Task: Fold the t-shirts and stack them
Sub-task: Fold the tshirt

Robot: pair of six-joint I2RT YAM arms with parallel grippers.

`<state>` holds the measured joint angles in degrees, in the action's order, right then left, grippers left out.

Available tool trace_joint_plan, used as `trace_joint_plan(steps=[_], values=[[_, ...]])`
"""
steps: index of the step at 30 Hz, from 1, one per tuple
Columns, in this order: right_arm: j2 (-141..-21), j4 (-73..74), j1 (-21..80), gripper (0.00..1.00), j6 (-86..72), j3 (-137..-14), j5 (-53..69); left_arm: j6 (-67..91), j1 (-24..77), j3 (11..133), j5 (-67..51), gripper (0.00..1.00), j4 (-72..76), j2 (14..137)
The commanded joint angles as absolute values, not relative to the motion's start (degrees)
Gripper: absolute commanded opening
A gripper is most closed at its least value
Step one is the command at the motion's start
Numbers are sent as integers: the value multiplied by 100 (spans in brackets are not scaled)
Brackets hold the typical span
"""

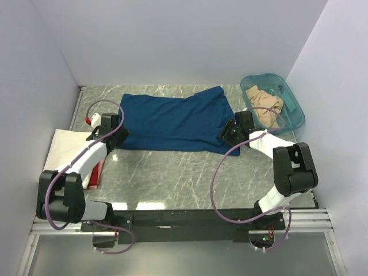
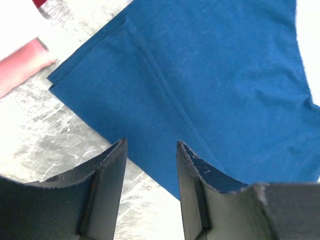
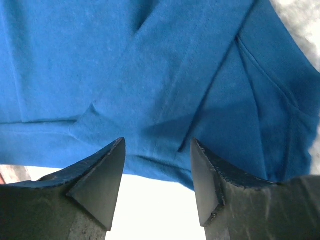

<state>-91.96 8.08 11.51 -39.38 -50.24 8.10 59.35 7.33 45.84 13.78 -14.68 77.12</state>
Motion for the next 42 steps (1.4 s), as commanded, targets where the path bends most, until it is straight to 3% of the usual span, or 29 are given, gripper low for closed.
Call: trace_joint_plan(steps=[1, 24, 42], values=[[-9351, 273, 1195, 62, -4025, -5054, 835, 5792, 756, 4553, 1283, 50, -1310, 7488], [-10010, 474, 1476, 58, -4245, -6046, 879, 5643, 756, 4605, 1318, 49, -1406, 7479], [-11707, 1547, 1960, 57, -3832, -8683, 765, 5572, 756, 4623, 1204, 49, -1459, 7462]])
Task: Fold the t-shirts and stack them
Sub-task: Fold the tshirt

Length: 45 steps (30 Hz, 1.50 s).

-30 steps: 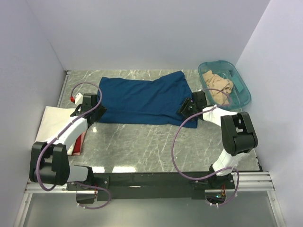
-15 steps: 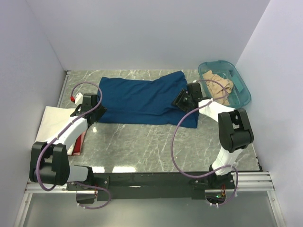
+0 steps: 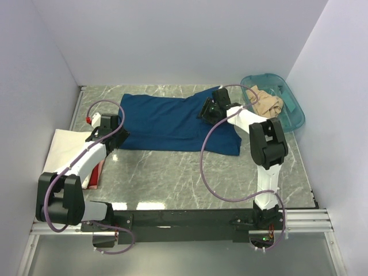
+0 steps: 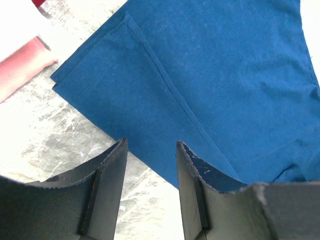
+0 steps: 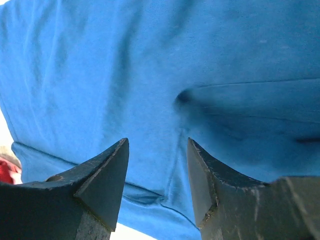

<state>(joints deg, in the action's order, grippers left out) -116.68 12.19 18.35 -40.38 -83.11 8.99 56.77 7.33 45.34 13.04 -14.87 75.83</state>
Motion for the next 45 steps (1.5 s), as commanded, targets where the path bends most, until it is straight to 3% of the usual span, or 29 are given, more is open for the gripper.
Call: trace_joint_plan(steps=[1, 9, 18, 26, 45], values=[[-11672, 1564, 1960, 57, -3797, -8692, 747, 5572, 756, 4614, 1204, 49, -1450, 7445], [-10638, 1872, 1872, 58, -3498, -8351, 203, 5739, 756, 4360, 1344, 49, -1485, 7339], [-8316, 1293, 1257, 54, -3744, -5410, 193, 6125, 756, 4052, 1828, 41, -1433, 7373], [-6980, 1064, 441, 51, -3683, -3842, 255, 6091, 598, 4350, 1846, 36, -1090, 8164], [-7505, 387, 88, 42, -3823, -3296, 642, 5941, 360, 4438, 1564, 31, -747, 8745]])
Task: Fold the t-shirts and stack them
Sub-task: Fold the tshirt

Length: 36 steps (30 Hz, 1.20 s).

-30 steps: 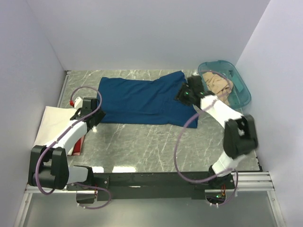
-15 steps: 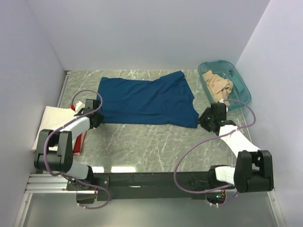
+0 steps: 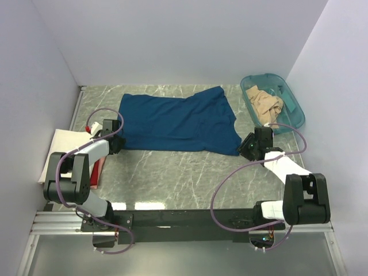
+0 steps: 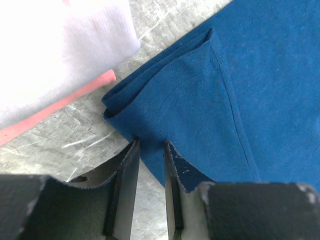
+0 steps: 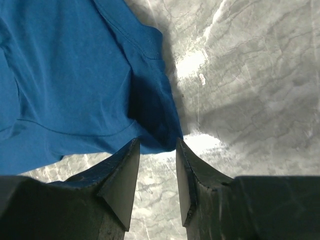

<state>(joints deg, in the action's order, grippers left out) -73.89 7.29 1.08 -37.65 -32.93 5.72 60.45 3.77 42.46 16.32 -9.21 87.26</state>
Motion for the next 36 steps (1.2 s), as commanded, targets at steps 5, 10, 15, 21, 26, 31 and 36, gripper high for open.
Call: trace_joint_plan(steps=[5, 10, 15, 21, 26, 31, 36], values=[[-7752, 237, 79, 41, -3893, -3305, 703, 5906, 360, 4456, 1556, 31, -765, 8754], [-8006, 194, 79, 39, -3902, -3436, 729, 5897, 352, 4474, 1538, 31, -782, 8763], [-8156, 447, 79, 13, -3762, -3761, 475, 5880, 352, 4526, 1564, 32, -844, 8824], [-8095, 1028, 79, 6, -3533, -4218, 9, 5871, 352, 4535, 1591, 32, -888, 8851], [-7954, 1529, 88, 2, -3323, -4509, -386, 5880, 352, 4535, 1608, 32, -940, 8886], [-7796, 1653, 79, 2, -3252, -4465, -703, 5889, 352, 4482, 1530, 32, -897, 8859], [-7989, 1565, 79, 5, -3270, -4421, -492, 5810, 352, 4430, 1371, 34, -826, 8684]])
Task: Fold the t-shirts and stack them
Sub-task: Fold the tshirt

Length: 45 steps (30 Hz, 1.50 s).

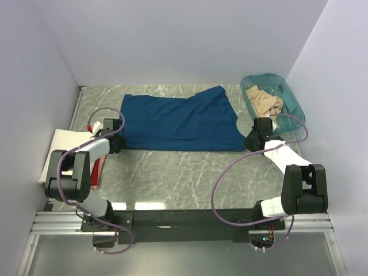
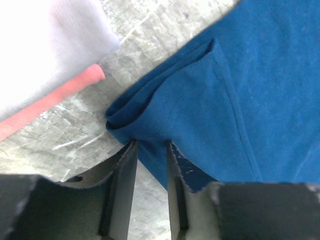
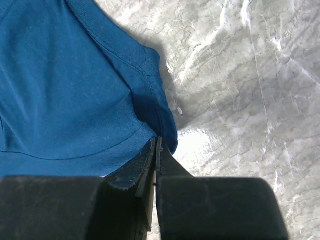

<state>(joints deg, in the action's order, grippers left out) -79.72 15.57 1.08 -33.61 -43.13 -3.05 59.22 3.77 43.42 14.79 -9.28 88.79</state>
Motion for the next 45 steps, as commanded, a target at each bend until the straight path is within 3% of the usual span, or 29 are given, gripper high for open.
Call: trace_joint_plan(steps=[1, 3, 4, 8, 13, 18, 32, 41, 45], values=[[-7989, 1547, 79, 6, -3287, -4369, -405, 5792, 352, 4412, 1336, 36, -791, 8562], [-7902, 1468, 70, 15, -3287, -4333, -264, 5792, 352, 4298, 1283, 39, -747, 8403], [-7832, 1433, 88, 26, -3305, -4255, -107, 5809, 352, 4246, 1222, 44, -695, 8237], [-7366, 1432, 298, 44, -3392, -4122, -123, 5845, 352, 3965, 1257, 51, -677, 7832], [-7066, 1398, 544, 44, -3568, -4087, -18, 6029, 352, 3736, 1494, 53, -791, 7594], [-7558, 1406, 984, 44, -3674, -4403, -36, 6091, 352, 3656, 1661, 53, -773, 7734], [-7962, 519, 730, 45, -4069, -3691, 308, 5924, 88, 3577, 1573, 54, -229, 8235], [-7936, 492, 642, 51, -4087, -3551, 158, 5924, 88, 3682, 1556, 49, -228, 8551], [-8042, 492, 580, 52, -4061, -3542, 123, 5950, 79, 3735, 1591, 41, -272, 8604]])
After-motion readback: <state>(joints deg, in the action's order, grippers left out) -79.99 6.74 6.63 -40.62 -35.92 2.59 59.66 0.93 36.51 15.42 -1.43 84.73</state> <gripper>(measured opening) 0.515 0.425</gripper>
